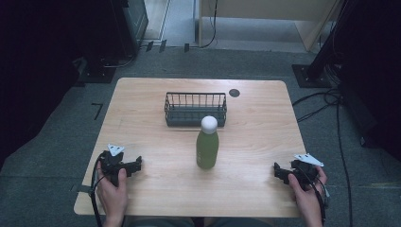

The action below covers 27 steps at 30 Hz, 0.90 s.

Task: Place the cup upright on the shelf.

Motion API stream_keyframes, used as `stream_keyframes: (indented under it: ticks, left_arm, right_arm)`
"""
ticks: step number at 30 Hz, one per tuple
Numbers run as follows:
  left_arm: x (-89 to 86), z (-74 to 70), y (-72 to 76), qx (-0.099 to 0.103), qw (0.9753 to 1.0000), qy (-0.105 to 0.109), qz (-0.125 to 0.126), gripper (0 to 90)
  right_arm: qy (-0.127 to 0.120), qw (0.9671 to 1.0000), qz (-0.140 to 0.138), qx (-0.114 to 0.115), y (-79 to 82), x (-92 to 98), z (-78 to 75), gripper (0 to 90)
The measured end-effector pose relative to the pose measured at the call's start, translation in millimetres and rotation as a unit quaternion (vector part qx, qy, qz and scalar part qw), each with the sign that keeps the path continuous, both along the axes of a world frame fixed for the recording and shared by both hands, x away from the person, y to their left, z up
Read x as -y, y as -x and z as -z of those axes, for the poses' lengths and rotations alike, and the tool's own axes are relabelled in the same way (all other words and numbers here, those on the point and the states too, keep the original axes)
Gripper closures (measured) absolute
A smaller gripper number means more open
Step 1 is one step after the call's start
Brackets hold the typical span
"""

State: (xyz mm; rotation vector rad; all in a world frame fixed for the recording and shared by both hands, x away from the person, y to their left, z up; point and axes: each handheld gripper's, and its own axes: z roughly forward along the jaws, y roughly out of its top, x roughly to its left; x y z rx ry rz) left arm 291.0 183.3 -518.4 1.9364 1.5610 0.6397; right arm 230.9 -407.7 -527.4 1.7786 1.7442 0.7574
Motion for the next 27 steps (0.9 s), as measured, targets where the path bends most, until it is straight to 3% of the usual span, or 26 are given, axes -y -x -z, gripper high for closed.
stream_keyframes:
  ticks: [6, 10, 18, 27]
  left_arm:
    - [0.0, 0.0, 0.0, 0.000, 1.0000, 0.000, 0.000, 0.8]
    - [0.1, 0.0, 0.0, 0.000, 1.0000, 0.000, 0.000, 0.8]
    - [0.0, 0.0, 0.0, 0.000, 1.0000, 0.000, 0.000, 0.8]
    - [0.1, 0.0, 0.0, 0.000, 1.0000, 0.001, 0.000, 0.8]
  right_arm:
    - [0.006, 0.9998, 0.000, -0.019, 1.4, -6.2, -4.2, 0.0]
    - [0.018, 0.9997, 0.000, -0.015, 2.7, -12.5, -9.8, 0.0]
    - [0.005, 0.9997, -0.024, 0.002, 8.1, -31.8, -30.1, 0.0]
    - [-0.016, 0.9985, -0.051, 0.007, 8.2, -48.6, -36.1, 0.0]
